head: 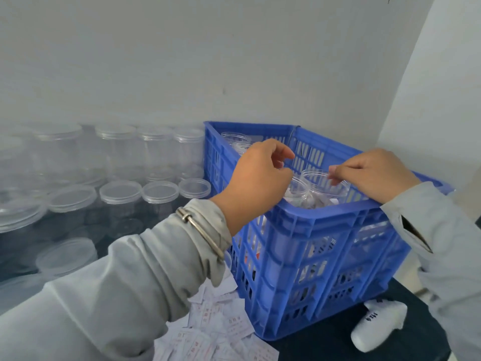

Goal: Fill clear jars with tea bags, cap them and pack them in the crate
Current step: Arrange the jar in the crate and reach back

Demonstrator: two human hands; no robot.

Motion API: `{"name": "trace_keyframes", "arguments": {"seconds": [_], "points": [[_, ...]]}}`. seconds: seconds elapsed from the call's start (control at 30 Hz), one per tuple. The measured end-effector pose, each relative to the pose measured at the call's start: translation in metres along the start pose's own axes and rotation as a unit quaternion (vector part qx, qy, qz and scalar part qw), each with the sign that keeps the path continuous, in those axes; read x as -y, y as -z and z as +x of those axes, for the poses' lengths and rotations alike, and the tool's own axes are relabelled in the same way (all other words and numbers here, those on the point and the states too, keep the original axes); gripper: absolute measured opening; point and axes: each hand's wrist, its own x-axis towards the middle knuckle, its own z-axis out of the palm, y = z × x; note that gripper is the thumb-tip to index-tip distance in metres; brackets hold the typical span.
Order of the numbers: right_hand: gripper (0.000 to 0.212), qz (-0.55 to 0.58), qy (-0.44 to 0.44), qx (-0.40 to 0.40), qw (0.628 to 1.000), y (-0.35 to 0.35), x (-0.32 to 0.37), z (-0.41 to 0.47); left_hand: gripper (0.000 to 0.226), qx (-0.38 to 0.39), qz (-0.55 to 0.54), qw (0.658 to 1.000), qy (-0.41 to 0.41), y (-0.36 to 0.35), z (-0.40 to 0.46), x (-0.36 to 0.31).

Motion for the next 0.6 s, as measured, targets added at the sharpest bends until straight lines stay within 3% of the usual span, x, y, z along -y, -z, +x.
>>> {"name": "trace_keyframes", "arguments": {"seconds": [0.1,0.17,0.4,0.5,0.6], "points": [[0.026,0.004,-0.017,-0.005,1.0,0.0,0.003,0.001,0.032,-0.046,-0.167,0.981,0.091,0.02,0.001,0.002],[0.027,-0.028,-0.01,0.009,1.0,-0.002,0.009,0.001,0.031,-0.083,-0.209,0.964,0.144,0.042,0.002,0.008],[0.019,0.053,0.155,-0.115,0.98,-0.021,0.103,-0.019,0.029,-0.169,-0.139,0.954,0.204,0.152,-0.029,0.054],[0.023,0.093,0.225,-0.098,0.965,-0.047,0.16,-0.028,0.028,-0.2,-0.111,0.945,0.234,0.203,-0.055,0.073],[0.026,0.092,0.266,-0.024,0.959,-0.088,0.204,-0.032,0.028,-0.22,-0.068,0.936,0.267,0.25,-0.093,0.091]]}}
